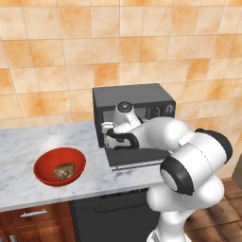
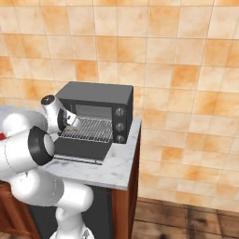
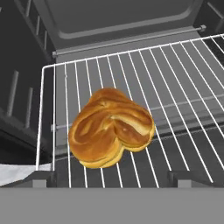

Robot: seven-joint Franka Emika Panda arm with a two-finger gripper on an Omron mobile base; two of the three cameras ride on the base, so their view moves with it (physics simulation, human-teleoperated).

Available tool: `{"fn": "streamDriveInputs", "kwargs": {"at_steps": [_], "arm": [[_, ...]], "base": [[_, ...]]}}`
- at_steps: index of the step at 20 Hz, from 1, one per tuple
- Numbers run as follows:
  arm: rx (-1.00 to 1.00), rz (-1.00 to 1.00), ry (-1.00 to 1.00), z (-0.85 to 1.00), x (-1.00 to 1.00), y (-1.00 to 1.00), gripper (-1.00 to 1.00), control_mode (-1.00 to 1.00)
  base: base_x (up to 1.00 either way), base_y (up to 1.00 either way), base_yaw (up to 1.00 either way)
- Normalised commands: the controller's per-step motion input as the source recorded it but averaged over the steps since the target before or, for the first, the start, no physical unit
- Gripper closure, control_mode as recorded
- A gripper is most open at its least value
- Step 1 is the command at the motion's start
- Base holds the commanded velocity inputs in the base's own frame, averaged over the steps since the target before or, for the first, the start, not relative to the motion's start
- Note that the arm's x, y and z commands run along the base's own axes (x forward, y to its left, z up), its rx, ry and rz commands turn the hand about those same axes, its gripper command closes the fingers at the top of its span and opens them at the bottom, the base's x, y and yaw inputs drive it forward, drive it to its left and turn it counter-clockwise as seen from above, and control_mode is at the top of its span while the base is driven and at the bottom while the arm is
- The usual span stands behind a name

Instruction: Pick up the heated bread from the toaster oven and place it in the bowl. Then move the bread bowl to the dining counter.

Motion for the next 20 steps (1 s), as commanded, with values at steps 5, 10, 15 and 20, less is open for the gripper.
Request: {"fn": "streamDriveInputs", "kwargs": {"at_steps": [5,10,15,20], "arm": [[0.0,-0.09,0.0,-0.16,0.08,0.05,-1.0,-1.0],[0.01,-0.16,0.0,0.0,0.05,0.14,-1.0,-1.0],[0.0,-0.12,0.0,-0.02,0.02,0.07,-1.0,-1.0],[0.0,-0.08,0.0,-0.05,0.26,0.0,-1.0,-1.0]], "base": [[0.0,0.0,0.0],[0.0,0.0,0.0],[0.0,0.0,0.0],[0.0,0.0,0.0]]}}
